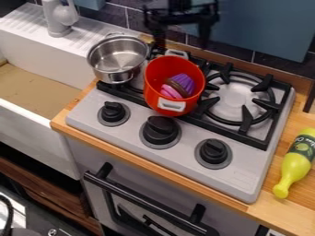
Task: Move the red pot to the right burner
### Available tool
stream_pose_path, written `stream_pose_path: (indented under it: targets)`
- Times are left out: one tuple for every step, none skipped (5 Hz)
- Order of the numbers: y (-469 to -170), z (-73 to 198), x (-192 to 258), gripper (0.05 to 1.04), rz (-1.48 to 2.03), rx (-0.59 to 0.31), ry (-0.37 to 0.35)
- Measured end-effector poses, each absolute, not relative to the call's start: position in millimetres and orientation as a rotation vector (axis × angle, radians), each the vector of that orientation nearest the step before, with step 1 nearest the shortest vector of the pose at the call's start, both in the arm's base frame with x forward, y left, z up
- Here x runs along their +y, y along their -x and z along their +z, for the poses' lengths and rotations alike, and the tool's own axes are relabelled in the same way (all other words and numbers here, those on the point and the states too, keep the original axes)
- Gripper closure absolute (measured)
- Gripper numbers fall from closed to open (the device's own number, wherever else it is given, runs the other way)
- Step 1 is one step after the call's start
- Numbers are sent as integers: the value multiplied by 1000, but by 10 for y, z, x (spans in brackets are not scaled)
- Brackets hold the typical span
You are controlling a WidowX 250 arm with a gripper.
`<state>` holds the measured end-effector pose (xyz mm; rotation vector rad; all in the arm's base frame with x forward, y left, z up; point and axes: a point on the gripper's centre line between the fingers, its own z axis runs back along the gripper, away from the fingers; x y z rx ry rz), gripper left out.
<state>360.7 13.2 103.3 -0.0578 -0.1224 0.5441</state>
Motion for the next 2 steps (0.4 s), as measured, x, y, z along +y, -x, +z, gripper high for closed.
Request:
stream_pose_path:
  targets:
    - [-3644,1033,9,84,595,-149,47]
    - [-3654,1033,-76,84,625,-159,32]
